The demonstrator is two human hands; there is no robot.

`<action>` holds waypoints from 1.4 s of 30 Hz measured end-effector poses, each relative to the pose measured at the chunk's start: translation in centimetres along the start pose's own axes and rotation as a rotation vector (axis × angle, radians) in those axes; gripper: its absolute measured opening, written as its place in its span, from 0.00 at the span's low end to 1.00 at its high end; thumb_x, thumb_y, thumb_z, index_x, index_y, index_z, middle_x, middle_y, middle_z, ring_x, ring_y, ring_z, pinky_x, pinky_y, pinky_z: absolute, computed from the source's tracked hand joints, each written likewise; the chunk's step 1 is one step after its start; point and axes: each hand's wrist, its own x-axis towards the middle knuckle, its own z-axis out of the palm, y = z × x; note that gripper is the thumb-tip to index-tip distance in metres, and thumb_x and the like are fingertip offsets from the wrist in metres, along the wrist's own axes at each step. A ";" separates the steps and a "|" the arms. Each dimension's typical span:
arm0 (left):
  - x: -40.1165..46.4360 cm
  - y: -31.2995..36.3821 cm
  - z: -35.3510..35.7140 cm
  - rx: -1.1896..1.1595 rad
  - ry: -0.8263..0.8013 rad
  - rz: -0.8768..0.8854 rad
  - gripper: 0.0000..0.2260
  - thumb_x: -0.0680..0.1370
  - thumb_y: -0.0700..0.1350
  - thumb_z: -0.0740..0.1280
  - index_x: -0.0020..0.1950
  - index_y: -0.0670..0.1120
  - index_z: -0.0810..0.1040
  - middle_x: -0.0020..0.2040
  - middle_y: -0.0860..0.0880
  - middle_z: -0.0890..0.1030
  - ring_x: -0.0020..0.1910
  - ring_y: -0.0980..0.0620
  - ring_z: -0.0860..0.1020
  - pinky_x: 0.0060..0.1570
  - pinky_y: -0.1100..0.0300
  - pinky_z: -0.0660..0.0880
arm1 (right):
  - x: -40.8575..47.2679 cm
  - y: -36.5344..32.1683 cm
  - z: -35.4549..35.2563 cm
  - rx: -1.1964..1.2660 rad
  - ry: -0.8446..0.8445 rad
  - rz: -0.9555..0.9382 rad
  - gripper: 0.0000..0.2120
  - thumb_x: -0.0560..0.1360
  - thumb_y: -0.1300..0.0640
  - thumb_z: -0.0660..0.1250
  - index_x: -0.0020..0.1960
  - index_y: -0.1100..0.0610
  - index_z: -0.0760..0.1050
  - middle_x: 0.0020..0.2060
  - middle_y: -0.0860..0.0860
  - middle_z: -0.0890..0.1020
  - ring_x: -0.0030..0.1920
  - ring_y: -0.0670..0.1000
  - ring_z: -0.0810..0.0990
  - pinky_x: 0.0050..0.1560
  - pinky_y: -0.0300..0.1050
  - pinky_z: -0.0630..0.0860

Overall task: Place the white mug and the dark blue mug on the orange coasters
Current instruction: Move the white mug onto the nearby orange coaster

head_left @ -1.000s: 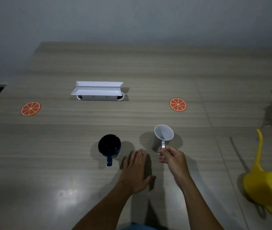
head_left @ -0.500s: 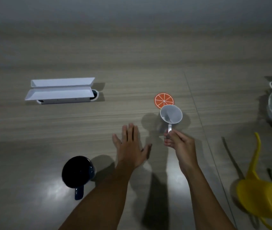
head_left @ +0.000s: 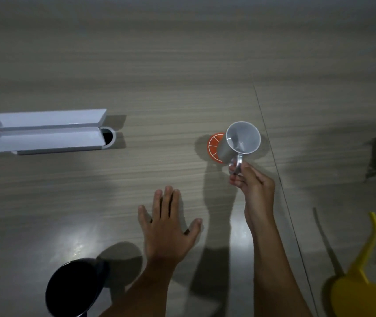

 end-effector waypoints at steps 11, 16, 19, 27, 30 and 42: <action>0.0 -0.1 0.0 -0.019 0.005 -0.018 0.41 0.75 0.71 0.57 0.81 0.50 0.57 0.83 0.50 0.58 0.82 0.47 0.52 0.75 0.29 0.52 | 3.2 -0.4 1.2 -0.031 0.018 -0.015 0.14 0.80 0.61 0.66 0.40 0.52 0.87 0.39 0.52 0.88 0.41 0.55 0.82 0.40 0.40 0.81; 0.0 -0.1 0.3 -0.015 0.009 -0.021 0.41 0.75 0.72 0.57 0.82 0.50 0.56 0.83 0.50 0.58 0.83 0.47 0.52 0.75 0.30 0.51 | 3.2 0.3 1.3 -0.034 0.002 0.002 0.15 0.81 0.59 0.66 0.41 0.52 0.88 0.38 0.50 0.89 0.40 0.51 0.83 0.40 0.39 0.82; 0.1 -0.2 0.6 -0.020 0.022 -0.017 0.40 0.75 0.71 0.57 0.82 0.51 0.56 0.83 0.50 0.58 0.83 0.48 0.52 0.75 0.31 0.50 | 3.2 0.6 1.5 -0.016 0.017 0.010 0.14 0.80 0.61 0.66 0.42 0.52 0.87 0.39 0.51 0.88 0.41 0.52 0.83 0.40 0.41 0.82; 0.0 -0.3 0.7 -0.005 0.020 -0.020 0.41 0.75 0.72 0.56 0.82 0.51 0.56 0.83 0.50 0.58 0.83 0.47 0.52 0.76 0.31 0.48 | 3.4 0.9 1.3 -0.025 0.040 0.014 0.14 0.81 0.60 0.66 0.41 0.52 0.87 0.39 0.50 0.89 0.40 0.51 0.84 0.41 0.43 0.83; 0.0 -0.2 0.6 -0.007 0.018 -0.022 0.41 0.75 0.72 0.56 0.81 0.50 0.57 0.83 0.50 0.58 0.83 0.47 0.52 0.75 0.31 0.49 | 3.5 1.1 1.4 -0.028 0.046 0.028 0.13 0.81 0.61 0.66 0.42 0.53 0.86 0.40 0.52 0.88 0.41 0.52 0.84 0.43 0.45 0.83; 0.0 -0.2 0.7 -0.003 0.015 -0.027 0.41 0.75 0.72 0.57 0.82 0.51 0.56 0.83 0.50 0.58 0.83 0.47 0.52 0.76 0.31 0.49 | 3.8 1.4 1.5 0.004 0.033 0.014 0.12 0.80 0.65 0.64 0.44 0.59 0.84 0.44 0.60 0.84 0.44 0.57 0.81 0.41 0.42 0.83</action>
